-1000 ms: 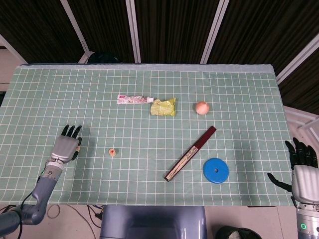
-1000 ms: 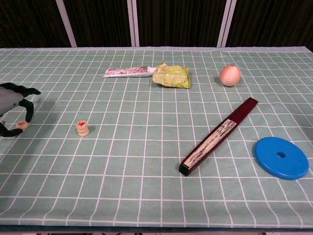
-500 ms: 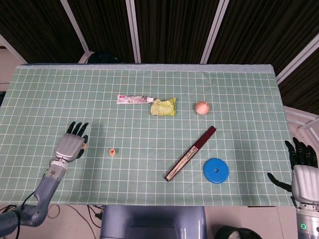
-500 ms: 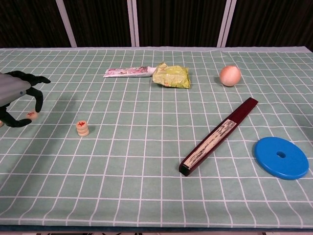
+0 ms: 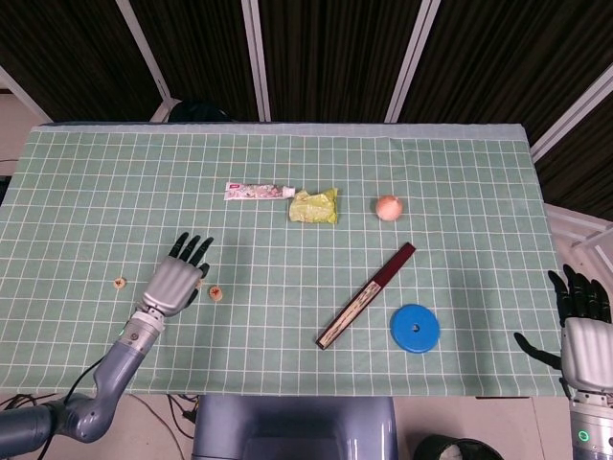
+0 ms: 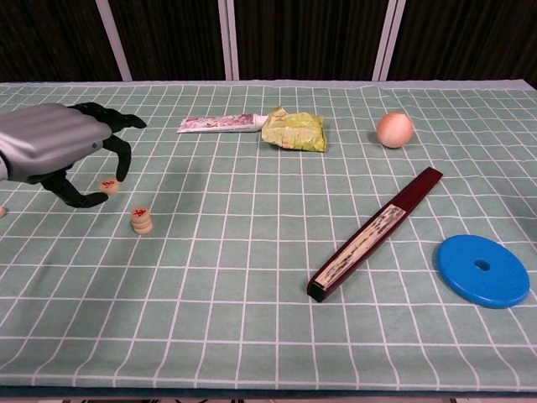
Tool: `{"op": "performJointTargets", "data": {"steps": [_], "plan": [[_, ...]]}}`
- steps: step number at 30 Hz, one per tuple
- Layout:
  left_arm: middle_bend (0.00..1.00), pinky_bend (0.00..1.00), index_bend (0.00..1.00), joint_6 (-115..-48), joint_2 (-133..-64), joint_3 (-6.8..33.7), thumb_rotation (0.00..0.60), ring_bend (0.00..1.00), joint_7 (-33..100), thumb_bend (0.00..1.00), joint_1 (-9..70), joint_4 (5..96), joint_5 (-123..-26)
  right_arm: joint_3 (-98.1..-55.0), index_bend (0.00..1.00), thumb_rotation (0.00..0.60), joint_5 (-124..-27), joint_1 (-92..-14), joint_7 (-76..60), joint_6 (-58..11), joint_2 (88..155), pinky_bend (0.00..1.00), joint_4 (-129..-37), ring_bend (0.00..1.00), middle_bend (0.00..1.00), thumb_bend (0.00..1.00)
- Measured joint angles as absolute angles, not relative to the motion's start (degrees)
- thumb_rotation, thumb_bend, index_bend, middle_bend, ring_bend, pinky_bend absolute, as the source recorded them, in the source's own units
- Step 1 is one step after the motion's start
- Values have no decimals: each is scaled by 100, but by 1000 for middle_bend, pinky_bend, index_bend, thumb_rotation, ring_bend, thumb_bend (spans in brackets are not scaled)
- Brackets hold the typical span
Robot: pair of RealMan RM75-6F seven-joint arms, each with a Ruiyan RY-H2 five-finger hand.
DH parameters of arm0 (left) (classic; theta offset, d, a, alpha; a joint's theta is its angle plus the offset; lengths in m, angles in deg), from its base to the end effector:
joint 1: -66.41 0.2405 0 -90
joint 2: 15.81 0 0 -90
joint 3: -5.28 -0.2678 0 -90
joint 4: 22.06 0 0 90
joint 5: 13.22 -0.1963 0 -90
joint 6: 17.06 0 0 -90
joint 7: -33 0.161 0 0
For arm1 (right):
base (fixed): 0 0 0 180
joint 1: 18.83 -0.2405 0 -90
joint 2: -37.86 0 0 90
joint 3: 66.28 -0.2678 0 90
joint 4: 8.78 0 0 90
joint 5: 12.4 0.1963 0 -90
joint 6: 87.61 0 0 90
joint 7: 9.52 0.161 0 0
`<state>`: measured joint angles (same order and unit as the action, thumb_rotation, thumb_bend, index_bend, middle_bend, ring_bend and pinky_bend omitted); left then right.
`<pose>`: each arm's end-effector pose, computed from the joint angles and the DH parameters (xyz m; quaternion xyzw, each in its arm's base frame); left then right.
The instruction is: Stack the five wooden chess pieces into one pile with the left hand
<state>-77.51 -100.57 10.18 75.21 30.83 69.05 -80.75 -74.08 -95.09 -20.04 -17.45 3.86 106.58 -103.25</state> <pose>-0.1868 0.3212 0.0058 -0.8011 -0.2390 -0.2664 0.4797 -0.3122 -0.1910 0.1815 0.5267 -0.3596 0.4048 0.6553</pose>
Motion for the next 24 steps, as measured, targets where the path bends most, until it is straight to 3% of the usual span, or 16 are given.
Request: {"op": "performJointTargets", "data": {"steps": [24], "plan": [[6,0,473,-7775,-10622,885,600,0,8107,316,2829,6700,-7738,-7413,81,600,-9478,-2006,-1722,357,10639,0,-10347,0,13,233]]}}
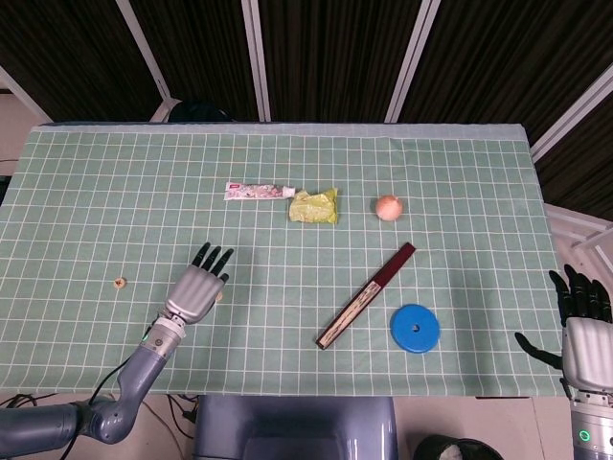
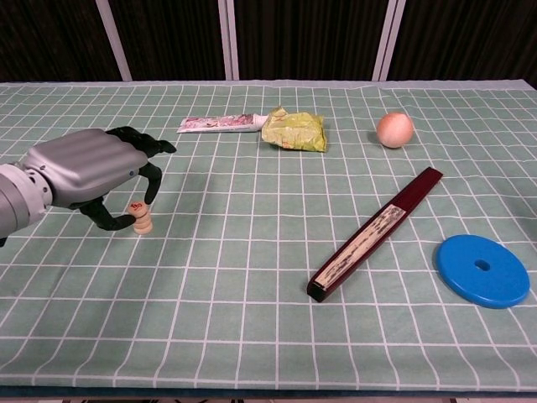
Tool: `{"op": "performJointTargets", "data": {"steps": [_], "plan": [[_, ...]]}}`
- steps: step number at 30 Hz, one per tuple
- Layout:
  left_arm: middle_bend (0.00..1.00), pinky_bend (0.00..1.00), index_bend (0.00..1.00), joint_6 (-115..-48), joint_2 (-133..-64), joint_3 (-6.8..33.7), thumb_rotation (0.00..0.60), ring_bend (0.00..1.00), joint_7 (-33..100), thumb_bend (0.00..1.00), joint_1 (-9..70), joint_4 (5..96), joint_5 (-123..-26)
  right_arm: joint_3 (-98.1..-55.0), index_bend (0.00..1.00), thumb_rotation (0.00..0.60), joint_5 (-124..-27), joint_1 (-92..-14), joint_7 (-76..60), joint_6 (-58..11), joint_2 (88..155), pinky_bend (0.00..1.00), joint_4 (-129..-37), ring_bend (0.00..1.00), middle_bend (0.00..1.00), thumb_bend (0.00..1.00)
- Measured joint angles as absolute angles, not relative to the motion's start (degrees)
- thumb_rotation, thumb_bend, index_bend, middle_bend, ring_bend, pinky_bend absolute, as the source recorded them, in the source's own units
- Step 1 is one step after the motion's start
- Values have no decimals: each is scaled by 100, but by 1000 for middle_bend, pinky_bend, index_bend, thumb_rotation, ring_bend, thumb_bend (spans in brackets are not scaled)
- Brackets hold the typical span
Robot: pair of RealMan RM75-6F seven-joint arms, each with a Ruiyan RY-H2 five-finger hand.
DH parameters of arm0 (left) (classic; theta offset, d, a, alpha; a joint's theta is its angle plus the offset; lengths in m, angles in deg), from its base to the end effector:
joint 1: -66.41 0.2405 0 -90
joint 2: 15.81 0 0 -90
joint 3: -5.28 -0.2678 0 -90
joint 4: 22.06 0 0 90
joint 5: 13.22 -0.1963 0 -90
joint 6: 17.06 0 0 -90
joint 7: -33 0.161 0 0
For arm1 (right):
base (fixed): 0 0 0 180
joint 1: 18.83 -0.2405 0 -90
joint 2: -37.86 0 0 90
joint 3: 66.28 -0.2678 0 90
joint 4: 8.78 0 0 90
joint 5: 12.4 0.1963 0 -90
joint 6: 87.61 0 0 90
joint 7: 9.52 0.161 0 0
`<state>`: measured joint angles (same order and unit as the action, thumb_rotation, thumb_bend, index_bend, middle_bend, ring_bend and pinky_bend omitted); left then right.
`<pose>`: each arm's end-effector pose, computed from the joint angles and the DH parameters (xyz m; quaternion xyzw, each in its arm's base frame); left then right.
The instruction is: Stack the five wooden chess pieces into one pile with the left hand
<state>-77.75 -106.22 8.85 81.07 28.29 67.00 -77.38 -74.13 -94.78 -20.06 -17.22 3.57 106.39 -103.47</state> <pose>-0.1725 0.3173 -0.0276 -0.8179 -0.2217 -0.2490 0.4690 -0.3127 -0.1913 0.1819 0.5255 -0.3632 0.4044 0.6545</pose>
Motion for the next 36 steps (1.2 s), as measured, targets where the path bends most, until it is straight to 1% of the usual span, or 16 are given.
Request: {"op": "performJointTargets", "data": {"steps": [27,31,36], "plan": [[6,0,424,-7887,-10677,808,600,0,8047,316,2803,6561,-7732,-7417,81,600,-9445,-2010,-1699,330,10634,0,-10357,0,13,232],[5,0,406,-7973,-10593,812,600,0,7979,315,2838,6622,-7776,-7418,81,600,-9440,-2006,-1694,334,10632,0,-10353,0,13,233],[5,0,390,-8194,-10308,794,600,0,7685,313,2987,6786,-7936,-7421,81,600,-9450,-2002,-1698,356,10640,0,-10350,0,13,233]]}}
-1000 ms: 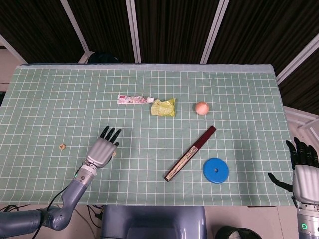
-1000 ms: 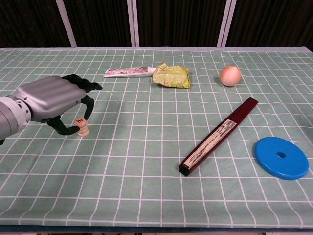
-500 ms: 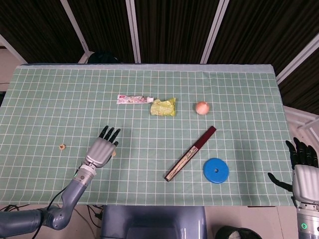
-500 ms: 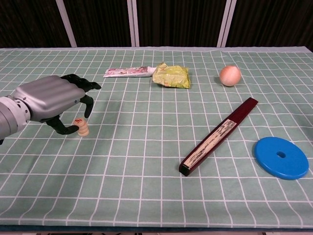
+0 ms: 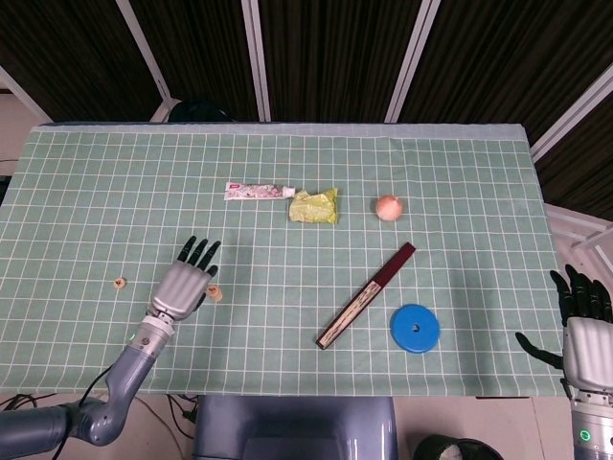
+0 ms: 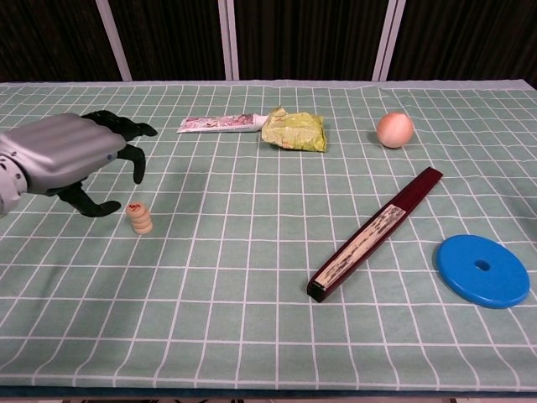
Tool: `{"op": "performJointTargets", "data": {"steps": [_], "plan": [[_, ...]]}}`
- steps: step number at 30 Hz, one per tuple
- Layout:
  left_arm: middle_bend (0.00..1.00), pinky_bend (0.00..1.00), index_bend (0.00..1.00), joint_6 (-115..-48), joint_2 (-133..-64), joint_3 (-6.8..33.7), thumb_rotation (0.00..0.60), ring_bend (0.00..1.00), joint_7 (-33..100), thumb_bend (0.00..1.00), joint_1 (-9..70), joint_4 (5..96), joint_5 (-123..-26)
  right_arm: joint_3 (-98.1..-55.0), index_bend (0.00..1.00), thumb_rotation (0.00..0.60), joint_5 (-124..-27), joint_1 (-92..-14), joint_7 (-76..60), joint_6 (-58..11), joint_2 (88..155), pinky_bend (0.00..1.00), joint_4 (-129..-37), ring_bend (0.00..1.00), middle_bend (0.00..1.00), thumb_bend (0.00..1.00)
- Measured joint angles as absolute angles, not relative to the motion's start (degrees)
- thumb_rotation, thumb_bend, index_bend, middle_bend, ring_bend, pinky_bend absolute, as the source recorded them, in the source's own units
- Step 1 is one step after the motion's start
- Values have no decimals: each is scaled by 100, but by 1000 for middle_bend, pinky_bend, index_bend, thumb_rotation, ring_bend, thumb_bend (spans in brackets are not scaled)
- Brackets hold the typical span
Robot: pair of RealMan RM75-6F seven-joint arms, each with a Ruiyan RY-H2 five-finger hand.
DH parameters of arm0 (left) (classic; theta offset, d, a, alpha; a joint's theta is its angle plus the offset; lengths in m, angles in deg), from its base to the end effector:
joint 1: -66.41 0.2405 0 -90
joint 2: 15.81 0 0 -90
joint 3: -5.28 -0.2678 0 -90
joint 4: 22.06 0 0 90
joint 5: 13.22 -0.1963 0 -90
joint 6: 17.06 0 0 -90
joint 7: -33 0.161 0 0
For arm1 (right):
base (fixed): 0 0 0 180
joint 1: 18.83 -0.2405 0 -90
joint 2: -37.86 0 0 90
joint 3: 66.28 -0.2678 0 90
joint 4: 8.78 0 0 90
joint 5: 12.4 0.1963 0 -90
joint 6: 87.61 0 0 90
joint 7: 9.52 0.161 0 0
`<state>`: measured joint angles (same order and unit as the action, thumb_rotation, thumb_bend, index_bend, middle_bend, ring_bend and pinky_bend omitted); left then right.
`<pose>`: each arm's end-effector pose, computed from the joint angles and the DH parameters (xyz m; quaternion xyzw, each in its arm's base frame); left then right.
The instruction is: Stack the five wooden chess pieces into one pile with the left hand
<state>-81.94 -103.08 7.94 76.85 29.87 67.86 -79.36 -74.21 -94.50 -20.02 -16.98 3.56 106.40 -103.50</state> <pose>-0.1858 0.3187 -0.0017 -0.7939 -0.2309 -0.2669 0.4951 -0.3134 -0.1913 0.1822 0.5228 -0.3655 0.4050 0.6550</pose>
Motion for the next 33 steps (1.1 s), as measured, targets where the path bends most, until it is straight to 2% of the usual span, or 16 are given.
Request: {"op": "performJointTargets", "data": {"steps": [7,14,23,33], "plan": [[5,0,382,-8341,-9868,693,600,0,7030,299,3296,6660,-8030,-7413,81,600,-9466,-1998,-1734,372,10658,0,-10360,0,13,232],[5,0,381,-8177,-9714,625,600,0,6256,298,3523,5940,-7985,-7413,81,600,-9459,-1997,-1757,372,10667,0,-10366,0,13,232],[5,0,392,-7688,-9843,651,600,0,5547,298,3636,4864,-7864,-7415,81,600,-9441,-1998,-1783,363,10673,0,-10378,0,13,233],[5,0,411,-7442,-10081,648,600,0,5302,298,3716,4256,-7898,-7419,81,600,-9439,-1996,-1770,363,10668,0,-10378,0,13,233]]}}
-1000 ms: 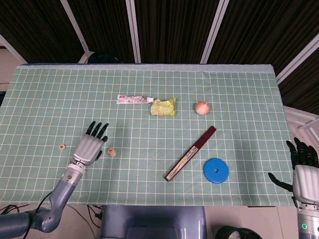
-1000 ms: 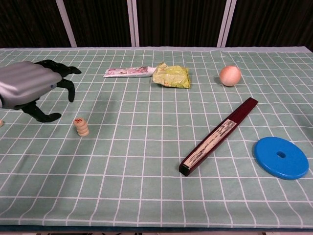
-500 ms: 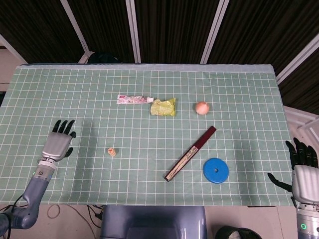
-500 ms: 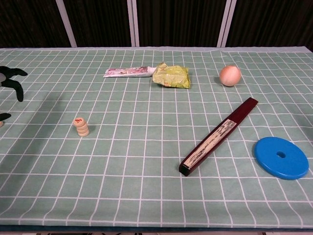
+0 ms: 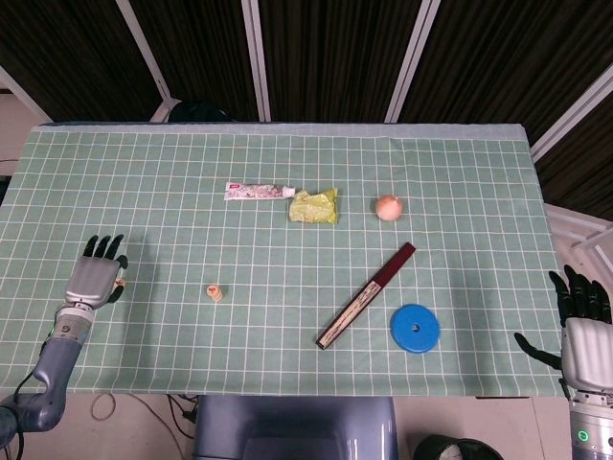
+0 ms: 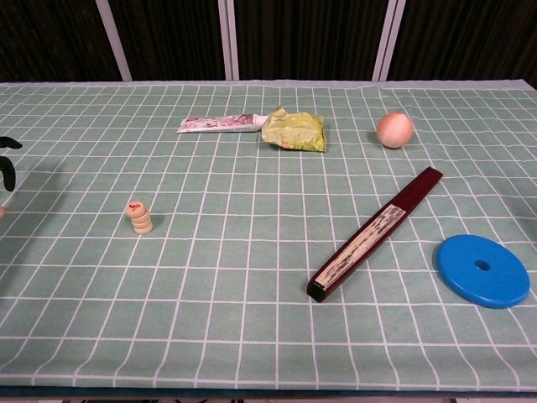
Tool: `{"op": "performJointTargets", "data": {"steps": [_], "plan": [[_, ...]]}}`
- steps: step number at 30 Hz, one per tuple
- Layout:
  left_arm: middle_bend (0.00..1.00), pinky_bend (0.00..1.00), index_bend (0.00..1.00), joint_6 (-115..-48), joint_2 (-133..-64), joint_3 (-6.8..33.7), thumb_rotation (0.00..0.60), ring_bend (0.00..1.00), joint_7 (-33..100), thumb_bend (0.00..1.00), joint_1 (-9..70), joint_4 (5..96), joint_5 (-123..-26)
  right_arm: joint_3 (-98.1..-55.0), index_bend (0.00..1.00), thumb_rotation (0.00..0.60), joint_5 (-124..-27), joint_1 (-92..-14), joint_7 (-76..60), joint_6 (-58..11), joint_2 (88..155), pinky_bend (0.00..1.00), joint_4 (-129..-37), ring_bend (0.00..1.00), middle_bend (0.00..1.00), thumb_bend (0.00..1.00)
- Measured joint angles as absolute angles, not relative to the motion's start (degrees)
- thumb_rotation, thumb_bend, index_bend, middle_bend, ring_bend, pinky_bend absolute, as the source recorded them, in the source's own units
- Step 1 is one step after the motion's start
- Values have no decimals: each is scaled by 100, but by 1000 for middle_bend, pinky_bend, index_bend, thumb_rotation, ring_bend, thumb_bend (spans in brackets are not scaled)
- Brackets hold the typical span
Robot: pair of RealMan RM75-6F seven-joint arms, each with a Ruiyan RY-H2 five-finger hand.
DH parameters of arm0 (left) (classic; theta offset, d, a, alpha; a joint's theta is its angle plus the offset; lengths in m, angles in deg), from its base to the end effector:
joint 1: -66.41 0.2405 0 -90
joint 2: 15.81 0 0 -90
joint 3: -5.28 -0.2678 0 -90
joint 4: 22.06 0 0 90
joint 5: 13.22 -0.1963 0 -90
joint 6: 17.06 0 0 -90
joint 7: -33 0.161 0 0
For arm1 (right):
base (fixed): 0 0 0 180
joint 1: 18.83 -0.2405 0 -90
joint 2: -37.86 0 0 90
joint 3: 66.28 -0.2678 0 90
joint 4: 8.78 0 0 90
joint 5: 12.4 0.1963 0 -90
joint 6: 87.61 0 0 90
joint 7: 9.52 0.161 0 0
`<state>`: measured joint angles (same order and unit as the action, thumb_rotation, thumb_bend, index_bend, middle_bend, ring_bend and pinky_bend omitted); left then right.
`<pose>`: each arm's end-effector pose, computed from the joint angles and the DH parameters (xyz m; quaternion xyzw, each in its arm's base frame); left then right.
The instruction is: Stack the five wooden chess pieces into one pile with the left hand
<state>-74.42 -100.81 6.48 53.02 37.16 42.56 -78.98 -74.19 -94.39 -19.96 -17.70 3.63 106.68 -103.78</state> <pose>-0.3366 0.3357 0.0504 -0.7264 -0.3309 -0.1803 0.5747 -0.3127 -0.1908 0.1805 0.5224 -0.3658 0.4030 0.6564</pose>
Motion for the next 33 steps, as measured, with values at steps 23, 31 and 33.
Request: {"op": "performJointTargets", "data": {"steps": [23,31,33], "plan": [[6,0,462,-7284,-10279,674,600,0,5297,301,3828,3926,-8084,-7419,81,600,-9432,-1993,-1763,359,10666,0,-10382,0,13,233],[6,0,474,-7276,-10281,718,600,0,5396,303,3842,3944,-8078,-7420,81,600,-9429,-1996,-1763,353,10665,0,-10383,0,13,233],[6,0,479,-7272,-10269,727,600,0,5422,304,3849,3954,-8070,-7420,80,600,-9429,-1995,-1762,355,10664,0,-10384,0,13,233]]}}
